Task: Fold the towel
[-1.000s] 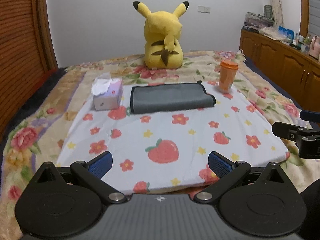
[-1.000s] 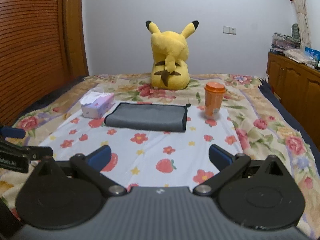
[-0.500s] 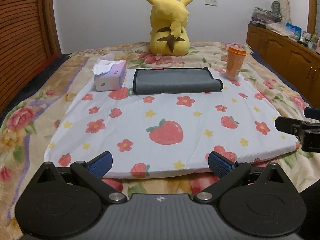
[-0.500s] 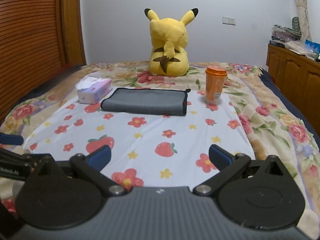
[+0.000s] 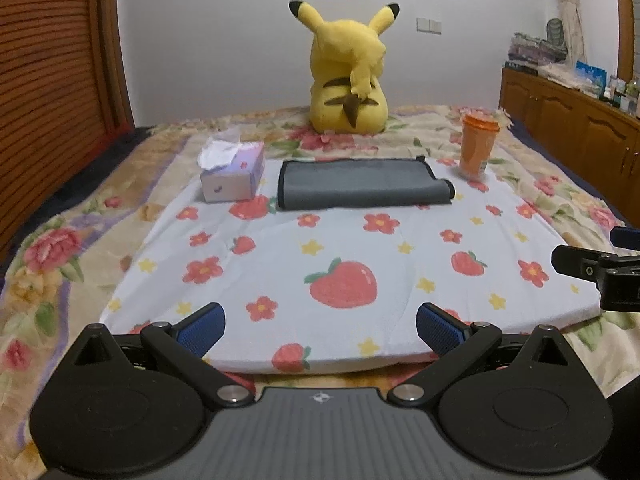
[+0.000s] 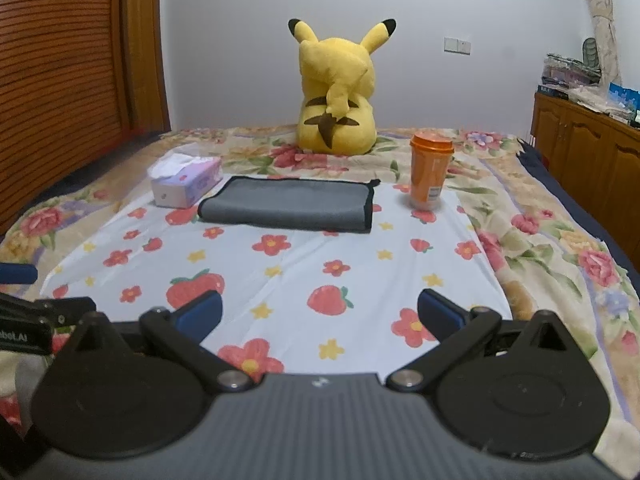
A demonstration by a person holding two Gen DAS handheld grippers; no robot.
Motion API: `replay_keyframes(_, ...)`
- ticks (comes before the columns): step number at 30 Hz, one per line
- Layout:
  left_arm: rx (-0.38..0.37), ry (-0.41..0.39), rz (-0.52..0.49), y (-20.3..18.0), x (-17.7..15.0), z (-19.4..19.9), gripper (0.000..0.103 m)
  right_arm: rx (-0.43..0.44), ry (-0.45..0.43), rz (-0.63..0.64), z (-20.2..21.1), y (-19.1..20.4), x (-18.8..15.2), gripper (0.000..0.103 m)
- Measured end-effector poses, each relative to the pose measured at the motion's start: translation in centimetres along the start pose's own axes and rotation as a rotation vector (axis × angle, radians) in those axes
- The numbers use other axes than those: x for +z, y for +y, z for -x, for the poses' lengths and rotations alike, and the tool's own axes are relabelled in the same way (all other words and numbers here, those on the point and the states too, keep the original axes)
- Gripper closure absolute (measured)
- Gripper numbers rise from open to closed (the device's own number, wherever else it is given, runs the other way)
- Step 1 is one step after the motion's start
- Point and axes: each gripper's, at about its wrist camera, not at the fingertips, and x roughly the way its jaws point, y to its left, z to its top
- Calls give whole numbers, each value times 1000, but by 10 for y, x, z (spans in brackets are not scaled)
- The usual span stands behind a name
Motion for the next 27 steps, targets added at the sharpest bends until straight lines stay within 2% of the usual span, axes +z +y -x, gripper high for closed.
replay_keyframes(8, 2, -61, 0, 2, 3, 11, 0, -3, -55, -7, 8, -1, 0, 0)
replay_keyframes(27, 13, -140, 5, 6, 7, 23, 0, -35, -127, -31, 17, -6, 1, 0)
